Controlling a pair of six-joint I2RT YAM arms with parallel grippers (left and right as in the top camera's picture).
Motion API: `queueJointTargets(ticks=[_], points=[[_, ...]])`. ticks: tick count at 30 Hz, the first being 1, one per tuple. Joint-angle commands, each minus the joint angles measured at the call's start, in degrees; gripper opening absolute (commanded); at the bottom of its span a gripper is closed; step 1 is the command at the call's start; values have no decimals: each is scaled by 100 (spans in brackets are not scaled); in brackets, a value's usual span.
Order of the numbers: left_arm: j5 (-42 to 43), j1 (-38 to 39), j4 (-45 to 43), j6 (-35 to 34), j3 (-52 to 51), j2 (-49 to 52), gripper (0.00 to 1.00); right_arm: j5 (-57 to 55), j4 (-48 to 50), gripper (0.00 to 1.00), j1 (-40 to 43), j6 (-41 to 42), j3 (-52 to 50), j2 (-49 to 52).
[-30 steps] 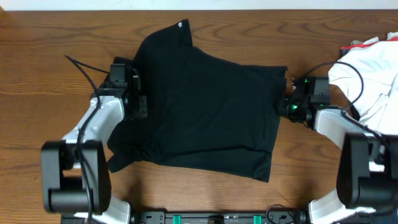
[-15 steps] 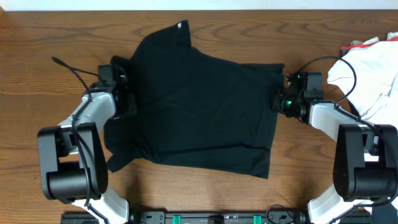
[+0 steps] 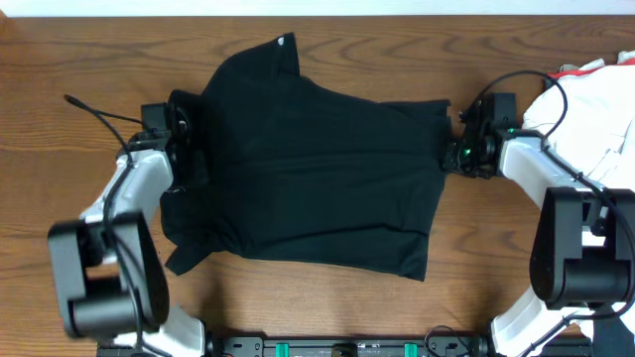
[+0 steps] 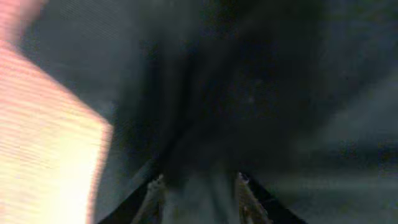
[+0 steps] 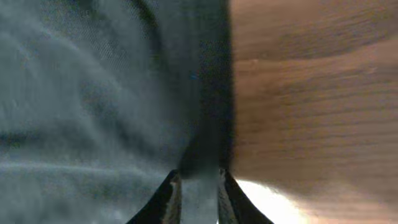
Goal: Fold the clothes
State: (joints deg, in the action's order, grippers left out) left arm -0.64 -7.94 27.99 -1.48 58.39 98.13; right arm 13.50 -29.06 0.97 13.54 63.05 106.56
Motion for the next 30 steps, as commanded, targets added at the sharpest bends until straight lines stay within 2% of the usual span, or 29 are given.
queueJointTargets(ticks=[1,5,7,16,20,23,30], points=[[118,-44,22,-28,361,-752,44,566,-212,24,61,-295,579,-76],[929,-33,-284,-26,363,-1176,49,1543,-164,26,-28,-291,848,-114],[1084,-33,-470,-26,361,-1123,50,1628,-105,25,-149,-291,846,-111],[1370,-22,-1331,190,361,249,52,155,-42,27,-1086,-219,841,328],[1349,-22,-1709,190,361,763,52,-17,133,25,-1213,37,841,728],[1121,-24,-1845,188,361,997,52,-24,166,24,-1213,146,841,1010],[-315,-192,-1858,188,361,1410,51,-553,39,22,-1119,146,841,1523]])
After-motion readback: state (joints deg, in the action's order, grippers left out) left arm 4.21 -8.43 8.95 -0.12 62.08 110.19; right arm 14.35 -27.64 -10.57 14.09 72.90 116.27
